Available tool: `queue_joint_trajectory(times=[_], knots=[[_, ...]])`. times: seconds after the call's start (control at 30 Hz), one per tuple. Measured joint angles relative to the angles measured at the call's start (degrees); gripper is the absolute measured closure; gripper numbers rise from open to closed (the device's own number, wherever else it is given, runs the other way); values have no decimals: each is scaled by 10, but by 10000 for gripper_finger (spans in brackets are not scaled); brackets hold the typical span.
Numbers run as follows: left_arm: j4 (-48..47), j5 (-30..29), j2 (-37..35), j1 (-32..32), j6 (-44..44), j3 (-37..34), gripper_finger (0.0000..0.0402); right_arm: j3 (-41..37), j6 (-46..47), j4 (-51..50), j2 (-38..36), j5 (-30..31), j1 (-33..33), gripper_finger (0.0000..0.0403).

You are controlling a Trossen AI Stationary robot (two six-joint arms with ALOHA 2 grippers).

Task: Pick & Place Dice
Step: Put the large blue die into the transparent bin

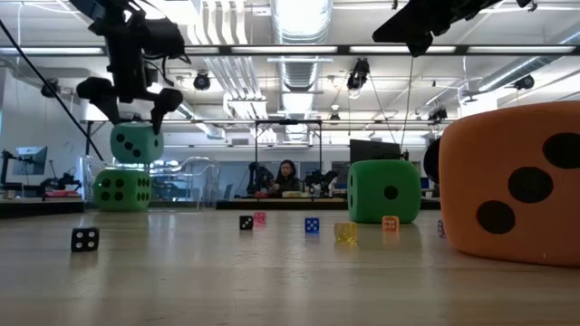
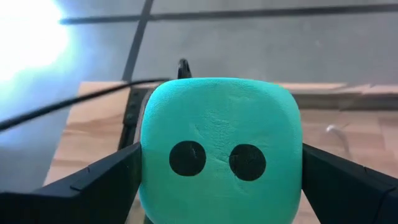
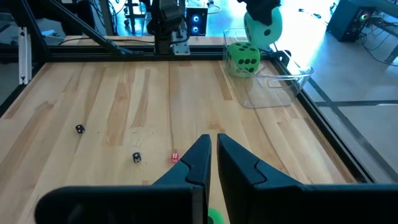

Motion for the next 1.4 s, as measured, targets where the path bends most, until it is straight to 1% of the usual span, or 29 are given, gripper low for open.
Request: queue_joint_trajectory(times=[0.23,0.37,0.53,0.6,0.77,0.97,1.1,1.2,1.33,1.4], knots=[[10,-49,-2,-12,0,-7,7,0,0,0,0,0,0,376],[57,-77,-2,-22,3,-42,7,0,0,0,0,0,0,376],[131,-85,-5,-26,16,-92,7,0,0,0,0,0,0,376],[143,-88,-7,-26,18,-103,7,0,0,0,0,0,0,376],[130,-70,-28,-28,32,-107,7,0,0,0,0,0,0,376],[122,-18,-78,-33,34,-113,7,0,0,0,0,0,0,376],[91,3,-98,-33,34,-113,7,0,0,0,0,0,0,376],[78,1,-105,-34,33,-113,7,0,0,0,0,0,0,376],[99,-37,-112,-40,33,-113,7,0,0,0,0,0,0,376],[114,-44,-114,-43,40,-113,7,0,0,0,0,0,0,376]])
